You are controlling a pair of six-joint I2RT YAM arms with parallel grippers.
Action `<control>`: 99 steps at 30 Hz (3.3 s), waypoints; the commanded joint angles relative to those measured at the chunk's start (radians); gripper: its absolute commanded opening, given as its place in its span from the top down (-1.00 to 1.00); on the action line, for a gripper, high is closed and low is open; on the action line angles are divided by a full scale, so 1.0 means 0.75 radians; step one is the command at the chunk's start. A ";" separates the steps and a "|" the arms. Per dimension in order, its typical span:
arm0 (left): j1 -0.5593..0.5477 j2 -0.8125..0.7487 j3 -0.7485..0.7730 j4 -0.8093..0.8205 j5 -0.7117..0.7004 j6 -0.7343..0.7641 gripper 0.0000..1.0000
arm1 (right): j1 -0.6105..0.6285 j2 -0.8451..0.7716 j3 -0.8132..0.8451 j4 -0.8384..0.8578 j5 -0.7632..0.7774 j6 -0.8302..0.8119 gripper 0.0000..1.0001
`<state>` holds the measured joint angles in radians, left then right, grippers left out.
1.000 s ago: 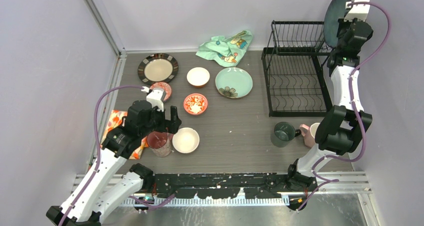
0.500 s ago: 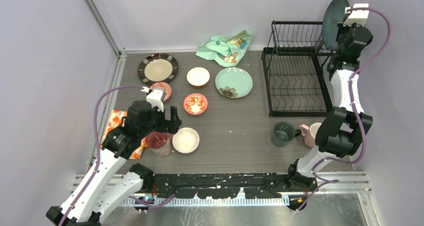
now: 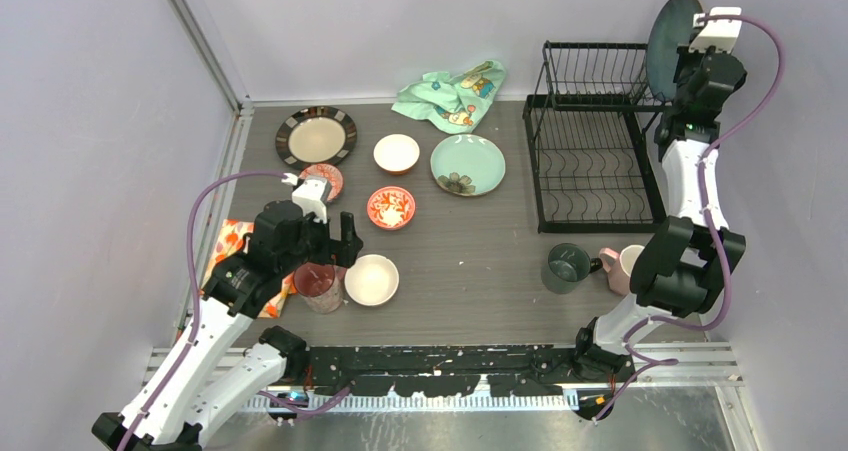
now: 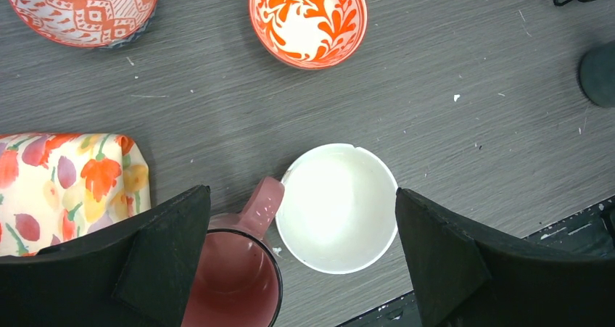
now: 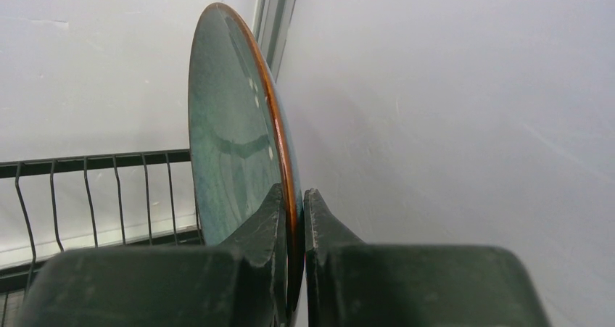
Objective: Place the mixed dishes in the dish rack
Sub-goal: Insert the plate into the dish rack.
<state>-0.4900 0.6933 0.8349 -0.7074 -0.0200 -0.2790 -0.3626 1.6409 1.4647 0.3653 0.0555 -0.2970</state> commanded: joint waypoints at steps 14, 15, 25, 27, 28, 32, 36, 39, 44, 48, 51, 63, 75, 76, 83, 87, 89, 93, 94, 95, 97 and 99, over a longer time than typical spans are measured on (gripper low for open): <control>-0.005 -0.039 -0.002 0.049 0.021 0.016 -0.99 | 0.054 -0.070 0.346 0.074 0.059 0.081 0.99; -0.005 -0.039 -0.003 0.049 0.021 0.016 -0.99 | 0.062 -0.070 0.346 0.071 0.056 0.075 0.99; -0.005 -0.054 -0.003 0.049 0.021 0.016 -0.99 | 0.085 -0.096 0.236 0.102 0.080 0.017 0.99; -0.005 -0.050 -0.003 0.048 0.021 0.017 -0.99 | 0.086 -0.093 0.232 0.106 0.089 0.013 0.99; -0.005 -0.049 -0.003 0.045 0.021 0.016 -0.99 | 0.086 -0.093 0.234 0.107 0.092 0.008 0.99; -0.007 -0.052 -0.001 0.050 0.021 0.018 -0.99 | 0.085 -0.082 0.236 0.121 0.090 -0.014 0.99; -0.007 -0.058 -0.002 0.045 0.021 0.018 -0.99 | 0.087 -0.060 0.262 0.122 0.083 -0.035 0.99; -0.007 -0.057 -0.004 0.049 0.021 0.018 -0.99 | 0.086 -0.043 0.292 0.099 0.058 -0.038 0.99; -0.007 -0.045 -0.003 0.049 0.021 0.018 -0.99 | 0.085 -0.039 0.259 0.102 -0.031 -0.016 0.99; -0.007 -0.047 -0.003 0.045 0.021 0.020 -0.99 | 0.085 -0.043 0.199 0.132 -0.021 -0.024 0.99; -0.007 -0.047 -0.003 0.047 0.021 0.020 -0.99 | 0.085 -0.035 0.174 0.135 -0.013 -0.030 0.99; -0.007 -0.027 -0.003 0.047 0.016 0.020 -0.99 | 0.085 -0.040 0.056 0.201 0.036 -0.025 0.87; -0.007 -0.015 -0.001 0.042 0.014 0.018 -0.99 | 0.095 -0.034 0.023 0.217 0.099 0.075 0.40; -0.007 -0.016 -0.001 0.043 0.016 0.018 -0.99 | 0.094 -0.030 0.030 0.207 0.099 0.079 0.33; -0.007 -0.016 0.000 0.038 0.005 0.018 -0.99 | 0.094 -0.025 0.061 0.155 0.128 0.116 0.14; -0.007 -0.015 0.000 0.040 -0.001 0.018 -0.99 | 0.094 -0.034 0.172 -0.051 0.148 0.201 -0.22; -0.007 -0.010 0.000 0.039 0.000 0.018 -0.99 | 0.094 -0.045 0.235 -0.199 0.166 0.262 -0.39; -0.007 -0.004 0.004 0.035 -0.002 0.016 -0.99 | 0.094 -0.112 0.228 -0.305 0.212 0.386 -0.75; -0.007 -0.005 0.004 0.033 -0.005 0.015 -0.99 | 0.094 -0.130 0.225 -0.341 0.213 0.424 -0.79; -0.007 -0.006 0.007 0.030 -0.013 0.011 -0.99 | 0.094 -0.153 0.231 -0.398 0.206 0.452 -0.82; -0.007 -0.004 0.011 0.024 -0.038 0.003 -0.99 | 0.093 -0.199 0.244 -0.529 0.171 0.503 -0.95; -0.007 -0.001 0.016 0.016 -0.065 -0.006 -0.99 | 0.094 -0.264 0.225 -0.617 0.118 0.571 -0.99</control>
<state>-0.4911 0.6922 0.8330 -0.7082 -0.0261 -0.2802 -0.2901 1.5570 1.5978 0.0544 0.1772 0.0029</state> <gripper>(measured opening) 0.996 0.983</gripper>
